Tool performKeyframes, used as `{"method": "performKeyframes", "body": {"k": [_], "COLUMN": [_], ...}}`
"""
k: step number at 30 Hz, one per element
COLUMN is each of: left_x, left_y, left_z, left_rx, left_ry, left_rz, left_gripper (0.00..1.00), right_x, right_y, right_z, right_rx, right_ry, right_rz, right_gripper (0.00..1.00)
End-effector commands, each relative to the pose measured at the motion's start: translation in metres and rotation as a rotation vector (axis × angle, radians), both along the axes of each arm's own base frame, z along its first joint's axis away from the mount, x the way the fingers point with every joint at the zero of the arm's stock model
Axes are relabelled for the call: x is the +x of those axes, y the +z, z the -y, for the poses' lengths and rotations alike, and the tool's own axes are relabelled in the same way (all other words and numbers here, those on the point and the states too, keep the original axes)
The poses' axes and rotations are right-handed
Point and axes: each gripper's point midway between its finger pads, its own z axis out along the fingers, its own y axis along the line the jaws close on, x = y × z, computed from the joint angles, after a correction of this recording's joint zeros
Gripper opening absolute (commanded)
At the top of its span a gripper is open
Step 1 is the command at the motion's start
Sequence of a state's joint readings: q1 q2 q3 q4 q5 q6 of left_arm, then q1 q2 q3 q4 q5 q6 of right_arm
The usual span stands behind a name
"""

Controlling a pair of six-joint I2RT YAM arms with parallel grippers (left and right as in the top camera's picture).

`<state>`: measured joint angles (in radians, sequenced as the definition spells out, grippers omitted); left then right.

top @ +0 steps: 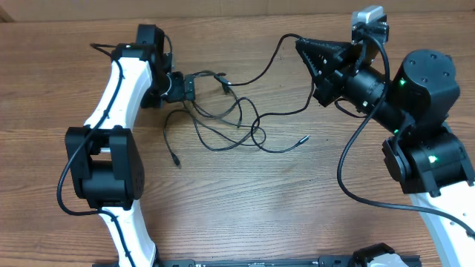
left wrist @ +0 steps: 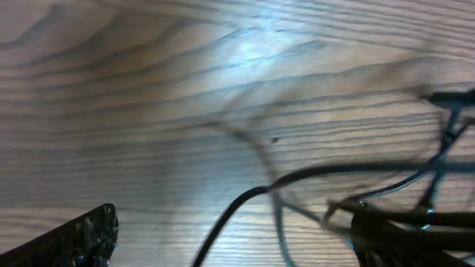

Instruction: Untangle cables

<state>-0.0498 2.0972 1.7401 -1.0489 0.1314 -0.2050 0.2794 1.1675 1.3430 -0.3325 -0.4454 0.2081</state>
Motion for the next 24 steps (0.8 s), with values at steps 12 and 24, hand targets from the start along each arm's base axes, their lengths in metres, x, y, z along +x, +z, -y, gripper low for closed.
{"method": "performKeyframes", "body": {"k": [12,24], "left_x": [0.000,-0.001], "left_y": [-0.006,-0.005], "left_z": [-0.025,-0.012], "left_rx": [0.047,-0.024], "left_ry": [0.059,0.045], "left_rz": [-0.023,-0.028], "left_gripper": [1.00,1.00], "right_x": [-0.019,-0.046], "right_y": [0.062,0.120], "right_z": [0.018,0.024], "right_rx": [0.072,0.221], "right_ry": [-0.033,-0.016], "right_rz": [0.178,0.336], "right_gripper": [0.04,0.04]}}
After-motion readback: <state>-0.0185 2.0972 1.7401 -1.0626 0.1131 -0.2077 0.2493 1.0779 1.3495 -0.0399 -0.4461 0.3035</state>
